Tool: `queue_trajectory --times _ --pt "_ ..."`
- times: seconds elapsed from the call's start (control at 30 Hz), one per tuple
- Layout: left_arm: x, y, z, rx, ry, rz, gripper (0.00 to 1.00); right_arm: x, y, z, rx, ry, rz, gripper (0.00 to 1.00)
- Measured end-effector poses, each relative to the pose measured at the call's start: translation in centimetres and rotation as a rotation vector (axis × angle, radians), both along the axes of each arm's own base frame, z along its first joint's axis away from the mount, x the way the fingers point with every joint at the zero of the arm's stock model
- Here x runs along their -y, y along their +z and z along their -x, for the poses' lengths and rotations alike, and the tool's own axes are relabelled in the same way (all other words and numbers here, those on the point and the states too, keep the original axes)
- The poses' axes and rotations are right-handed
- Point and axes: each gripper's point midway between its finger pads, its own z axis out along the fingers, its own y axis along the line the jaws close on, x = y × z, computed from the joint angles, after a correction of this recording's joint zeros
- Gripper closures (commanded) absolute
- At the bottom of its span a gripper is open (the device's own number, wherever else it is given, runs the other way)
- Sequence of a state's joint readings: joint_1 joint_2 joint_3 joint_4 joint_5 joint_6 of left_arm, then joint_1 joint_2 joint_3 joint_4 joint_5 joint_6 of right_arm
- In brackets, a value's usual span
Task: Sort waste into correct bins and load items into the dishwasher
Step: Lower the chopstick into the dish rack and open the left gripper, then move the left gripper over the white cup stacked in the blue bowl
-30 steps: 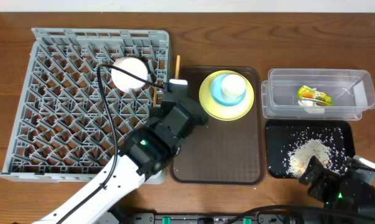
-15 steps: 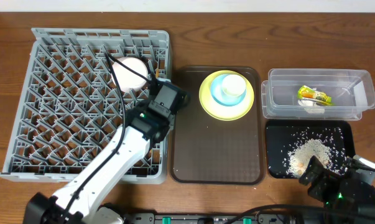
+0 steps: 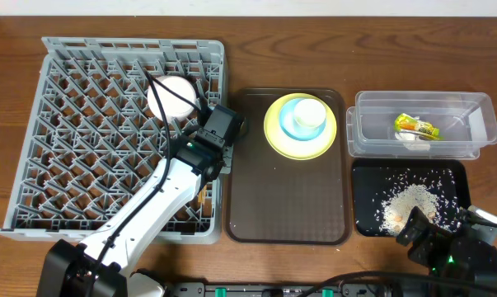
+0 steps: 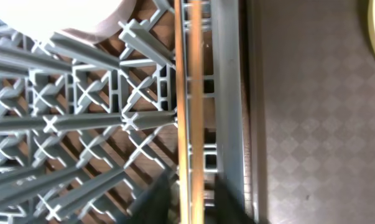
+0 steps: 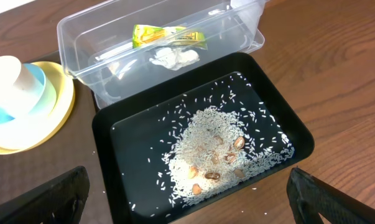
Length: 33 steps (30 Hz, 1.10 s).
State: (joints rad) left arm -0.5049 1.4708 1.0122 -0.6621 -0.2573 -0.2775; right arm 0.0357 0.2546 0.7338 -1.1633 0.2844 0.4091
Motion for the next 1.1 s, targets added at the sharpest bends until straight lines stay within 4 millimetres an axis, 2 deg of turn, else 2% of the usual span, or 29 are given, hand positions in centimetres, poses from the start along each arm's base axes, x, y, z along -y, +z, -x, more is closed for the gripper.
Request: queue_trajectory --times 0.27,0.4,0.6,0.67,0.73,0.8,0.93,1.1 --pt "0.0 0.3 -0.3 0.016 0.004 0.006 0.67 0.0 0.0 0.0 0.000 0.000 0.000 0.01" --pt "0.4 1.1 0.1 0.020 0.008 0.055 0.67 0.0 0.0 0.0 0.000 0.000 0.000 0.01" --pt "4.8 4.8 0.2 0.022 -0.051 0.312 0.68 0.0 0.0 0.0 0.000 0.000 0.000 0.01" --pt "5.8 5.3 0.3 0.015 -0.052 0.372 0.74 0.0 0.0 0.0 0.000 0.000 0.000 0.01" --pt "6.8 5.4 0.5 0.003 -0.050 0.416 0.87 0.0 0.0 0.0 0.000 0.000 0.000 0.01" --pt "8.0 5.4 0.5 0.000 -0.064 0.448 0.92 0.0 0.0 0.0 0.000 0.000 0.000 0.01" --pt "10.7 4.4 0.3 -0.014 -0.103 0.484 0.92 0.0 0.0 0.0 0.000 0.000 0.000 0.01" --pt "14.8 1.1 -0.9 -0.030 -0.144 0.506 0.92 0.0 0.0 0.0 0.000 0.001 0.000 0.01"
